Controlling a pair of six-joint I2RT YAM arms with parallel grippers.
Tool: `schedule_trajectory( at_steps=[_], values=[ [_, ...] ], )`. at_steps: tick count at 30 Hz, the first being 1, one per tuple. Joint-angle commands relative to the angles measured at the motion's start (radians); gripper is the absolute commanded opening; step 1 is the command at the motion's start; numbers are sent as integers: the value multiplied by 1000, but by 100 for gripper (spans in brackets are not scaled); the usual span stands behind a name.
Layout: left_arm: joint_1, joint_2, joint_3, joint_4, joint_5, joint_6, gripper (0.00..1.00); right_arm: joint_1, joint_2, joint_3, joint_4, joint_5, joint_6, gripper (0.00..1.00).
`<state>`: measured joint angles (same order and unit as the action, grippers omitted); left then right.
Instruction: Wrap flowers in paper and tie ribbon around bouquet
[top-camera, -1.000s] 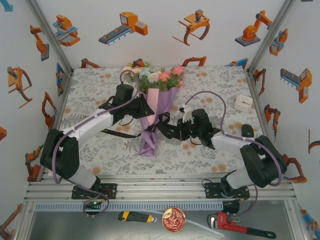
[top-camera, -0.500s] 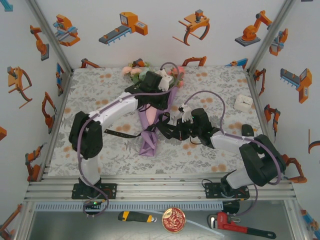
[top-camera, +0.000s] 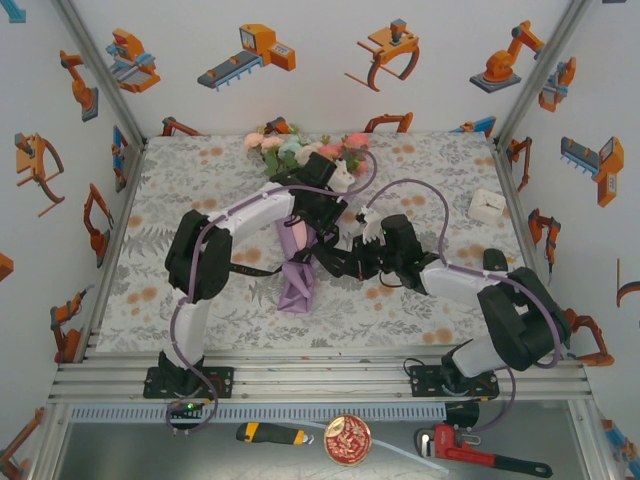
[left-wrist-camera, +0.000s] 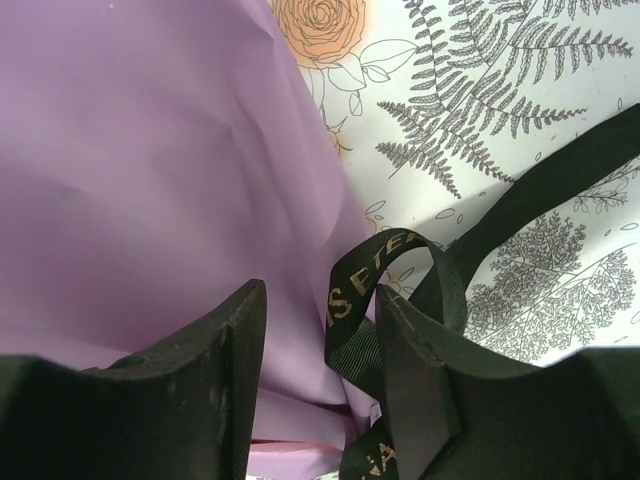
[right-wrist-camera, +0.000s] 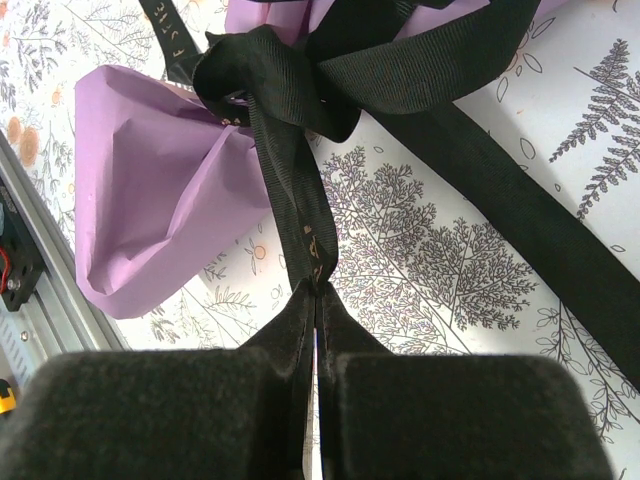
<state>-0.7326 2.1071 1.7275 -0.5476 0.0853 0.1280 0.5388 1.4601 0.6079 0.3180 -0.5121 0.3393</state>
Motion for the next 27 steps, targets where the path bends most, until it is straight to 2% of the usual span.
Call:
schedule_trajectory(
  at_steps=[1, 6, 10, 17, 22, 27],
  values=[
    [-5, 40, 43, -55, 23, 21, 39, -5, 8, 34, -5, -14, -17, 2],
    [-6, 22, 49, -57, 14, -7, 1, -5, -11, 35, -34, 26, -23, 0],
    [-3, -107, 9, -40, -38, -82, 0, -6, -38, 30, -62, 65, -24, 0],
    [30, -458, -317, 154, -157, -302, 0, -5, -59, 18, -89, 97, -16, 0],
    [99, -654, -578, 297, -142, -426, 0, -5, -53, 15, -87, 94, 0, 0],
    [141, -663, -662, 355, -21, -474, 0, -5, -48, 10, -64, 82, 13, 0]
  ],
)
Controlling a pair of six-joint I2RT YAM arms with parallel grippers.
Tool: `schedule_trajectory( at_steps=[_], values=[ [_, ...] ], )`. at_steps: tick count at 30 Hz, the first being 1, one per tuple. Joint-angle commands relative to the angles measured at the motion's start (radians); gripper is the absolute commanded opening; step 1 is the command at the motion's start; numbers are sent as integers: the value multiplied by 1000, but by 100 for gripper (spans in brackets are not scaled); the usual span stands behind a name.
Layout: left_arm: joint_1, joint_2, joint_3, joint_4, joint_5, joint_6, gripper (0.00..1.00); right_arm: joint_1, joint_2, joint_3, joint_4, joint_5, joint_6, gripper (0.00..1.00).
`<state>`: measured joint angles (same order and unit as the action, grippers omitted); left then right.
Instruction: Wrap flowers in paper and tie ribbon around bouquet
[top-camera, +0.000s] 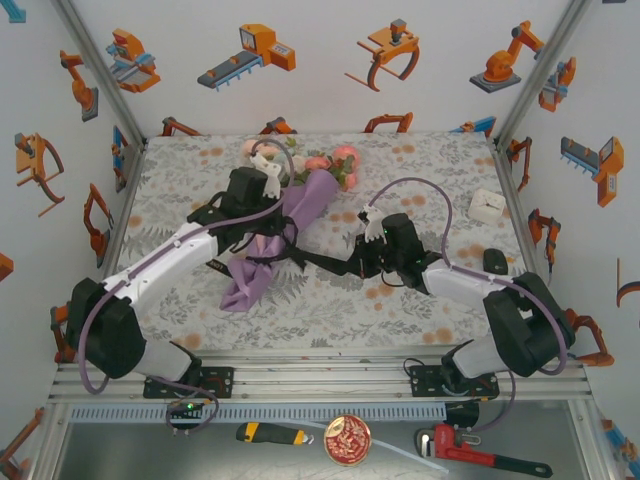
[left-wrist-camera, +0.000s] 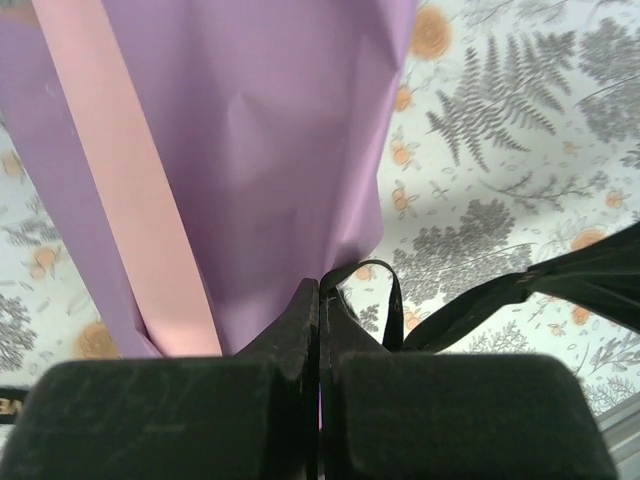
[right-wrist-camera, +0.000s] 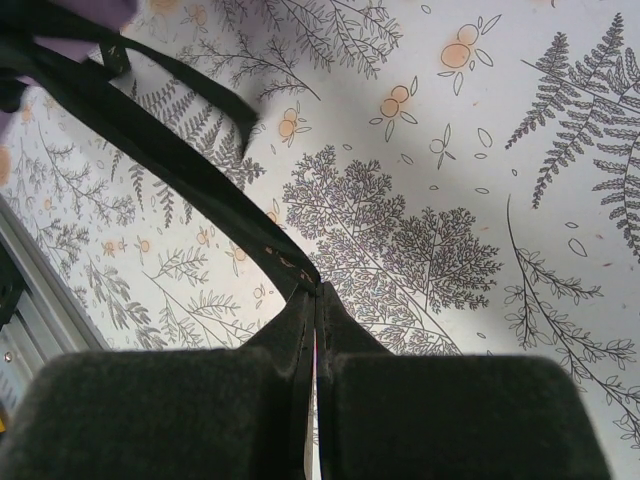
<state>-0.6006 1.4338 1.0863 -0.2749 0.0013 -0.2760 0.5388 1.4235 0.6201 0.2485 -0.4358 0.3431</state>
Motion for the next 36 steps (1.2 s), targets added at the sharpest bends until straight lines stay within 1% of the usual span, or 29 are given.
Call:
schedule_trajectory(
  at_steps=[1, 4, 7, 8, 12, 14, 16, 17, 20, 25, 28, 30, 33, 36],
  values=[
    [9, 29, -21, 95, 89, -83, 1, -5, -9, -2, 10, 2, 14, 0],
    [5, 93, -17, 159, 157, -135, 6, -5, -6, -2, 21, -13, 23, 0],
    [0, 152, 8, 207, 208, -168, 17, -5, -15, -3, 15, -11, 20, 0],
    [-2, 164, 20, 201, 209, -168, 18, -5, -21, -3, 8, -5, 16, 0],
    [-5, 161, 40, 162, 152, -143, 24, -5, -47, -16, -17, 12, -3, 0],
    [-5, 145, 40, 141, 133, -115, 24, -5, -52, -26, -15, 13, -7, 0],
    [-5, 135, 47, 106, 106, -96, 21, -5, -50, -31, -9, 11, -4, 0],
    [-4, 130, 51, 88, 94, -84, 17, -5, -48, -31, -6, 10, 1, 0],
    [-4, 96, 42, 56, 44, -72, 0, -5, -39, -27, 16, -9, 23, 0],
    [14, 0, -21, 60, -29, -110, 0, 30, -44, 9, 6, -18, 60, 0],
    [35, -67, -67, 53, -93, -157, 0, 84, -52, 34, 6, -4, 70, 0],
    [58, -112, -103, 50, -122, -188, 0, 127, -46, 53, 6, 5, 77, 0],
    [106, -167, -157, 36, -134, -234, 0, 186, -23, 76, 8, 13, 89, 0],
    [166, -228, -227, 26, -138, -287, 0, 212, 1, 55, 21, 30, 118, 0]
  ],
)
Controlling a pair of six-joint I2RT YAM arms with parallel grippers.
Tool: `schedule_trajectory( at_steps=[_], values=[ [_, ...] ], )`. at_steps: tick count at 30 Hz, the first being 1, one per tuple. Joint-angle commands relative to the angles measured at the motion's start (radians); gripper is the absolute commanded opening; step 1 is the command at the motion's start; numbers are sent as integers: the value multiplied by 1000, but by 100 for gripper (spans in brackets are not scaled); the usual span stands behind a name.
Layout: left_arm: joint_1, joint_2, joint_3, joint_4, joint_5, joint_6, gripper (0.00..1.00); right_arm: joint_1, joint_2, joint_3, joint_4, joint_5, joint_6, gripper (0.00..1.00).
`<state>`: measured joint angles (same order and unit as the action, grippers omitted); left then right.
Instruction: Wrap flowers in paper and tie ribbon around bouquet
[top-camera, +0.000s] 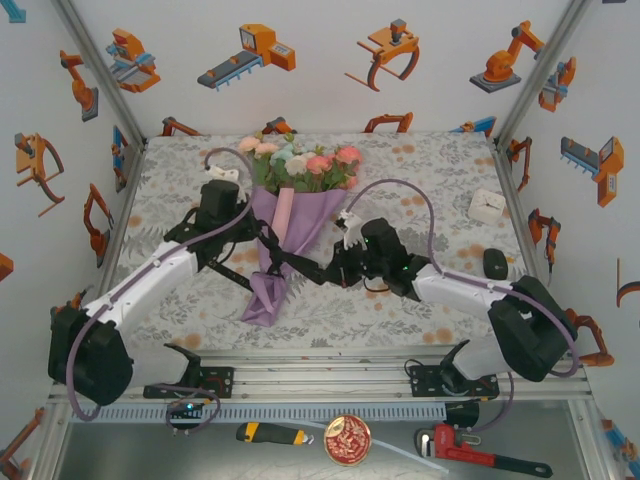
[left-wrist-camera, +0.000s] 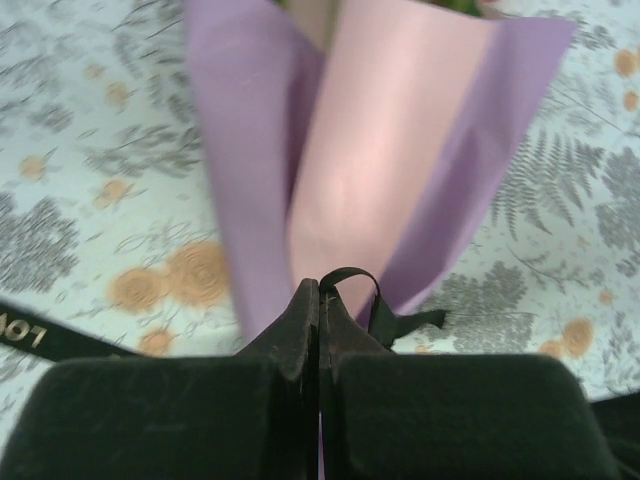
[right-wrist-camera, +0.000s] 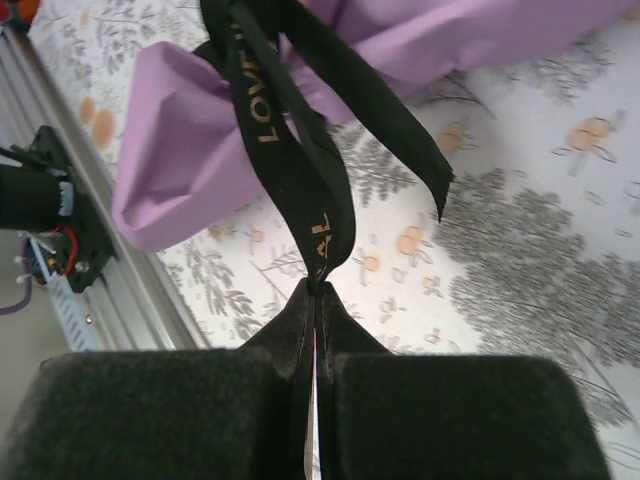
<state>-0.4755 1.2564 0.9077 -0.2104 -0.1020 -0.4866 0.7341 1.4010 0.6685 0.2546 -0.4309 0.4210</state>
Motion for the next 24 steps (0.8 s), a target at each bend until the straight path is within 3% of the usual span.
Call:
schedule_trajectory(
  at_steps=[1, 8, 13, 24],
  values=[
    [62, -70, -72, -38, -30, -88, 0, 19, 28, -10, 19, 33, 53, 0],
    [264, -151, -202, -2, 124, -129, 0, 24, 7, -144, 20, 69, 118, 0],
    [388, -110, -246, 58, 236, -154, 0, 24, -8, -202, 2, 116, 143, 0],
    [603, 28, -285, 155, 325, -225, 0, 11, -64, -255, -116, 233, 187, 0]
  ],
)
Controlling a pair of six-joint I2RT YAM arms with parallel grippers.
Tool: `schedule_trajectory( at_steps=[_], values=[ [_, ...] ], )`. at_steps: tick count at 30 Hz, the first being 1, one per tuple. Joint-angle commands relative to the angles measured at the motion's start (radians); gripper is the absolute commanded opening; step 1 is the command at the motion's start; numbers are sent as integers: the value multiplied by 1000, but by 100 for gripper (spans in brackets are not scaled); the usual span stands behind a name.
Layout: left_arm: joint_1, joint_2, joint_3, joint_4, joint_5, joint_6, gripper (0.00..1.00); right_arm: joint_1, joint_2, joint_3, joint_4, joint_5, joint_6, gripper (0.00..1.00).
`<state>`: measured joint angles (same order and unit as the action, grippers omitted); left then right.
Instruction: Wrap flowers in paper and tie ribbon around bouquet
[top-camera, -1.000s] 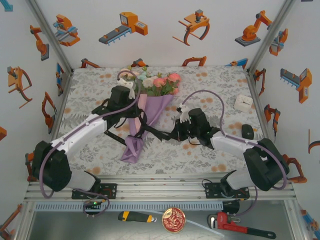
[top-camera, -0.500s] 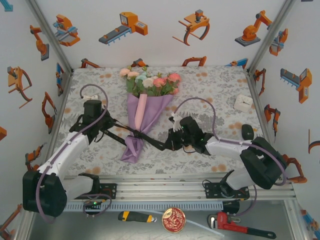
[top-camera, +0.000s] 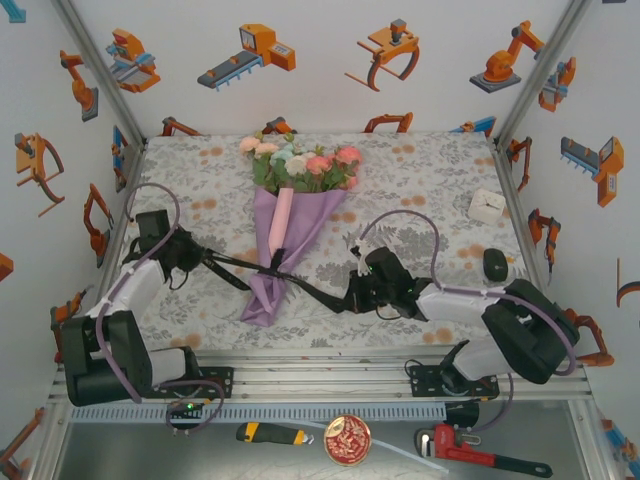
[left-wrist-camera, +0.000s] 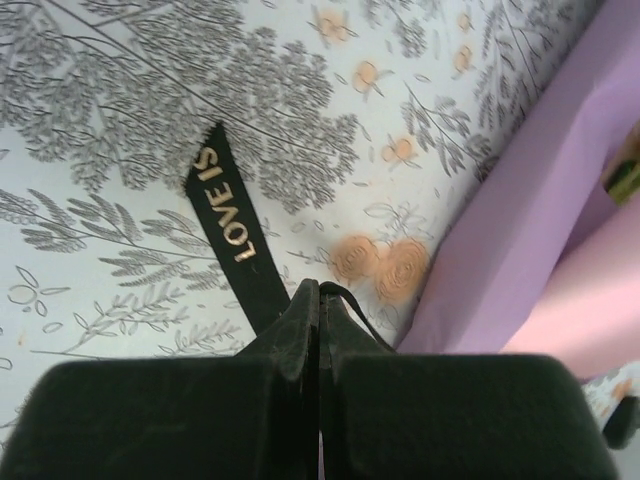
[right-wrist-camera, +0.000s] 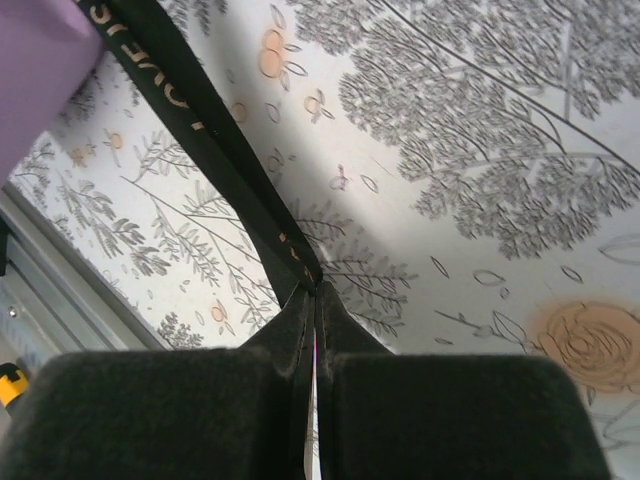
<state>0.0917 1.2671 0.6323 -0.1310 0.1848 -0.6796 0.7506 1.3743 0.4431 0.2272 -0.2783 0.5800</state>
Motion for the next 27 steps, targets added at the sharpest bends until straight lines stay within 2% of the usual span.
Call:
schedule_trajectory(
  at_steps=[1, 7, 13, 19, 22, 25, 27],
  values=[
    [49, 27, -9, 79, 39, -33, 0, -16, -55, -39, -110, 101, 37, 0],
    [86, 56, -11, 121, 75, -48, 0, -122, -192, -134, -151, 155, 118, 0],
    [89, 70, -34, 123, 53, -48, 0, -146, -243, -144, -210, 185, 110, 0],
    [98, 74, -40, 122, 66, -44, 0, -298, -384, -197, -267, 194, 149, 0],
    [94, 73, -66, 168, 109, -49, 0, -312, -458, -203, -304, 215, 134, 0],
    [26, 69, -110, 290, 213, -41, 0, -310, -465, -192, -281, 161, 106, 0],
    [-55, 22, -113, 265, 179, -8, 0, -311, -469, -139, -322, 133, 72, 1]
  ],
)
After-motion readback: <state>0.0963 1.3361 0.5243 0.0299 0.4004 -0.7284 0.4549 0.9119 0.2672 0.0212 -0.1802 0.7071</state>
